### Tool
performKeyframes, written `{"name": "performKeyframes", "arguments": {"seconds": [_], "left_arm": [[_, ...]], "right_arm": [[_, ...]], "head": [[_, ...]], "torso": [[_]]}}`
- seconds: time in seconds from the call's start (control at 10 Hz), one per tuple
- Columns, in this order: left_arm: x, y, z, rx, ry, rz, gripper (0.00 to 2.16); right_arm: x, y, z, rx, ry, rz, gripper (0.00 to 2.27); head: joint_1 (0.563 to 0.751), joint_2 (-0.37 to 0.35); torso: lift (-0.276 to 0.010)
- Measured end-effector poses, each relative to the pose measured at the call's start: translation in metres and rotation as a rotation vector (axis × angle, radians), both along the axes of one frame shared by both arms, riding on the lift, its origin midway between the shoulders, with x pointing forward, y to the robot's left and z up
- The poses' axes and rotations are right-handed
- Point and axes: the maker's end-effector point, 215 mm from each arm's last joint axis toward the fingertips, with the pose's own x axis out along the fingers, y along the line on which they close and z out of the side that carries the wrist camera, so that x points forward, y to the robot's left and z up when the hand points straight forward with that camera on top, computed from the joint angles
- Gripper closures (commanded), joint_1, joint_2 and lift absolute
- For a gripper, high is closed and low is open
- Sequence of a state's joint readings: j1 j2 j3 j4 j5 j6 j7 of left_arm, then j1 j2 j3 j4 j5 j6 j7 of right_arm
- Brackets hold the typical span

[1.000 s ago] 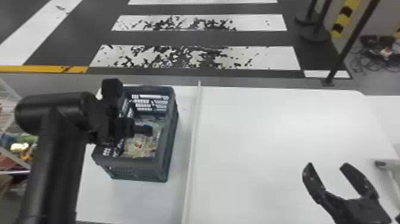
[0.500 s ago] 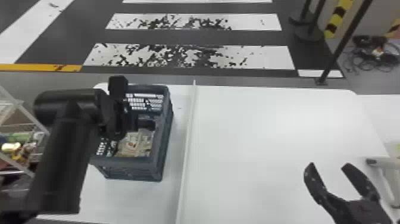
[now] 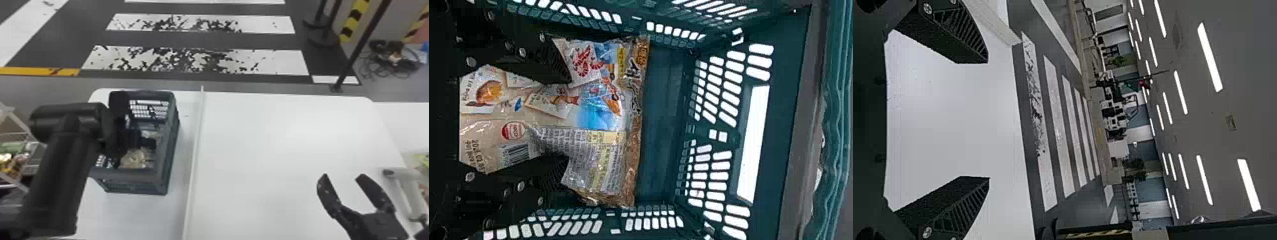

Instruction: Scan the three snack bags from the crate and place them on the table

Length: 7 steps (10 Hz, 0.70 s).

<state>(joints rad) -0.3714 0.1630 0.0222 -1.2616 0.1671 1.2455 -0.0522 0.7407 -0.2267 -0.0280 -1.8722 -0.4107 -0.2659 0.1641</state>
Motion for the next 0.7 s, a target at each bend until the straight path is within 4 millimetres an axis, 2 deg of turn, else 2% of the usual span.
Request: {"name": "performKeyframes", "arguments": {"seconds": [0.2, 0.5, 0.7], "left_arm": [[-0.006, 0.004, 0.0, -0.03, 0.011, 0.005, 1.89], [-0.019, 0.004, 0.007, -0.028, -0.038, 0.006, 1.95], [-0.022, -0.001, 0.029, -0.015, -0.127, -0.006, 1.95]], "right_arm": [[-0.004, -0.002, 0.002, 0.005, -0.009, -0.009, 0.1], [-0.015, -0.014, 0.022, 0.008, -0.074, -0.043, 0.1], [-0.024, -0.02, 0.033, 0.01, -0.107, -0.064, 0.1]], "head": [[0.695, 0.04], [0.695, 0.026], [0.695, 0.013]], "torso": [[-0.036], [-0.036], [-0.036]]}}
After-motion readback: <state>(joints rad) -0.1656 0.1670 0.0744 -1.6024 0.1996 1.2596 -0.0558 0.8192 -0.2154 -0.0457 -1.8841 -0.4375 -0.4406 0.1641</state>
